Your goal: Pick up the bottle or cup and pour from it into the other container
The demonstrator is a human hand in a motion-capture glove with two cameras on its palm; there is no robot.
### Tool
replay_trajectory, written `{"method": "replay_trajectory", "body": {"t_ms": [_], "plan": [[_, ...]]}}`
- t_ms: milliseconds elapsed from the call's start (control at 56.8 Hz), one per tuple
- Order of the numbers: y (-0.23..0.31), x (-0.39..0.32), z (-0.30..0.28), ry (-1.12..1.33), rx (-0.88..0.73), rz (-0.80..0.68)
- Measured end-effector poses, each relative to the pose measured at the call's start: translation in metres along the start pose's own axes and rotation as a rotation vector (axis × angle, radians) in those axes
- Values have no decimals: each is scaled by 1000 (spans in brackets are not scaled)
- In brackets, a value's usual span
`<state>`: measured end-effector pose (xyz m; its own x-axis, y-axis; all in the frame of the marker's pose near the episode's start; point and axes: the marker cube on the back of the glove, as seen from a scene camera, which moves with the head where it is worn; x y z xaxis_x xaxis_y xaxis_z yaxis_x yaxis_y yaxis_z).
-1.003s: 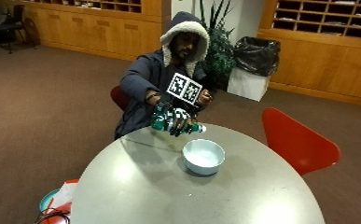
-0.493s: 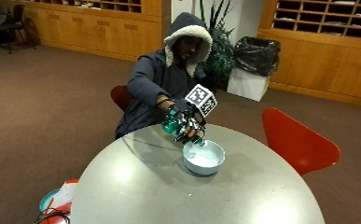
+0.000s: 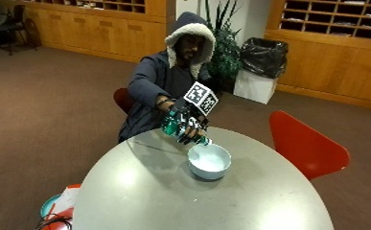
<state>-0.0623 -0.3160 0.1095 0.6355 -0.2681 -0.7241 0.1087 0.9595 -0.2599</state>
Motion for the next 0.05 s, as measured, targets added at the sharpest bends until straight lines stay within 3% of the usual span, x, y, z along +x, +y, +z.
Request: {"method": "replay_trajectory", "body": {"t_ms": [53], "plan": [[0, 1, 1, -11, -1, 0]]}}
